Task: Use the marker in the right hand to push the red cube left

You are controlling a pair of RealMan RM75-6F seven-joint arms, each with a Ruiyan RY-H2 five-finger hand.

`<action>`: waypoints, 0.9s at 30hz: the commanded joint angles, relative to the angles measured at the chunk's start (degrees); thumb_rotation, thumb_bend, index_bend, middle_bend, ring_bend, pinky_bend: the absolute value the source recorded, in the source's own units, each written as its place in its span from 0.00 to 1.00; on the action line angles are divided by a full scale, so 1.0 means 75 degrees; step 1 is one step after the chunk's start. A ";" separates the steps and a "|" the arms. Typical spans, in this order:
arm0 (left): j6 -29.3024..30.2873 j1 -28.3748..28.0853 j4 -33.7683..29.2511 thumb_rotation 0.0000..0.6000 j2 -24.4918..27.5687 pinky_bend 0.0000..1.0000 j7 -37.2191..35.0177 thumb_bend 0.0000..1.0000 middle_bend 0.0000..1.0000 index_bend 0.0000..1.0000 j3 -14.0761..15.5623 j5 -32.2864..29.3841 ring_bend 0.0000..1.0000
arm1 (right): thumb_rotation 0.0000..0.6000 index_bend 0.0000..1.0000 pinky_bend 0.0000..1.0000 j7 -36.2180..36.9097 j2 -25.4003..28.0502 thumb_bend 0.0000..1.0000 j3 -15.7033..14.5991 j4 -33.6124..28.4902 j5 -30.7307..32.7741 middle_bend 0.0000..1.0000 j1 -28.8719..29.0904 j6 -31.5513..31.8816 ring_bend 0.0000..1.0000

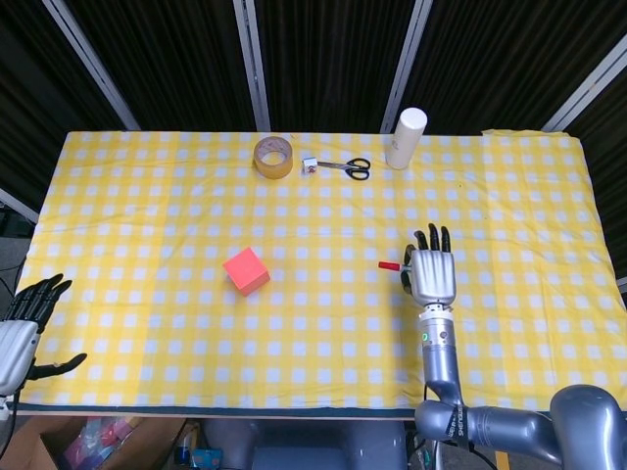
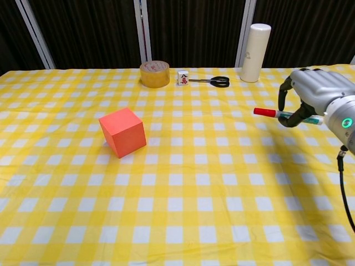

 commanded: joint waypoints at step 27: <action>0.0300 0.0121 0.0183 1.00 -0.0225 0.00 0.0283 0.00 0.00 0.00 -0.0144 -0.0208 0.00 | 1.00 0.27 0.04 -0.0094 0.1911 0.47 -0.0708 -0.2851 -0.2040 0.15 -0.1509 0.1064 0.00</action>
